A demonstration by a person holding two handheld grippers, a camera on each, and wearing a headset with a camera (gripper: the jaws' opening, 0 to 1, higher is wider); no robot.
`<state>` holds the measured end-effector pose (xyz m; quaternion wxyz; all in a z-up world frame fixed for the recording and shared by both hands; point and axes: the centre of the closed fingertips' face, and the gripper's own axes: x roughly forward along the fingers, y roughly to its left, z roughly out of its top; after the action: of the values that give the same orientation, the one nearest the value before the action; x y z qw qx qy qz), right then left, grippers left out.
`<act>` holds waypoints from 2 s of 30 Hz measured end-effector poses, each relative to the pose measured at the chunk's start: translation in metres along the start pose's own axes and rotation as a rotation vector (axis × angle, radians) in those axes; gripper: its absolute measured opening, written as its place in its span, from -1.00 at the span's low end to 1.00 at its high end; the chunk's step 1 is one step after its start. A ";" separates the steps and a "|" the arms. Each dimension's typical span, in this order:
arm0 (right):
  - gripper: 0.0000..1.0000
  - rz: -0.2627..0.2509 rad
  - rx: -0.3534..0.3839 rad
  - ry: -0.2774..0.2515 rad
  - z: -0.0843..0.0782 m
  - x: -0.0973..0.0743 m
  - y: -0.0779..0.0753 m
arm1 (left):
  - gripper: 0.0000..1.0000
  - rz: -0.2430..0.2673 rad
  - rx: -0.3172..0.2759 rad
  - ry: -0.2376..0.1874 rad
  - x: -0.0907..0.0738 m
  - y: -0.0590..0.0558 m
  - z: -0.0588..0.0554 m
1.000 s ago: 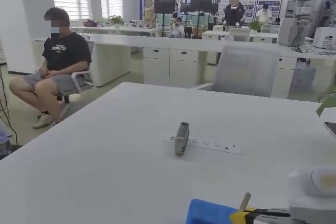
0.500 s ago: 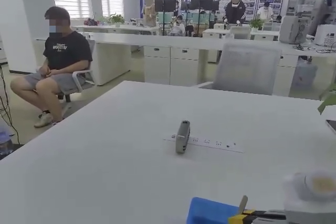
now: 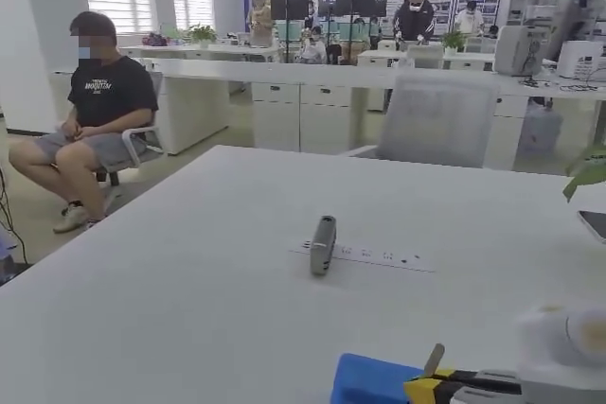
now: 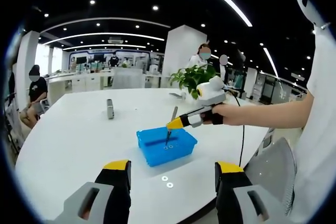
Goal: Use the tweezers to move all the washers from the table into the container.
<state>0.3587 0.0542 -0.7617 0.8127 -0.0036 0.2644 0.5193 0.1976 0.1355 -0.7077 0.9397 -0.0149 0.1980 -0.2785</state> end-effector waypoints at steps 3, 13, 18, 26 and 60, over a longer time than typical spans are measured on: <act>-0.93 0.018 -0.015 -0.012 0.004 -0.003 0.012 | 0.30 -0.006 0.003 0.000 0.001 -0.002 0.001; -0.94 0.088 -0.048 -0.030 0.012 -0.005 0.049 | 0.29 -0.014 0.009 0.006 0.001 -0.004 0.000; -0.94 0.133 -0.045 -0.017 0.008 -0.002 0.065 | 0.29 -0.020 0.012 0.006 0.003 -0.006 0.001; -0.93 0.196 -0.035 0.052 -0.015 0.009 0.085 | 0.28 -0.025 0.009 0.007 0.003 -0.007 0.000; -0.93 0.247 -0.185 0.225 -0.075 0.031 0.116 | 0.26 -0.040 0.019 0.029 0.004 -0.010 -0.005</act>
<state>0.2384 0.1124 -0.8084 0.7042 -0.1039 0.3034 0.6335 0.1938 0.1248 -0.7122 0.9310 -0.0059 0.2089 -0.2992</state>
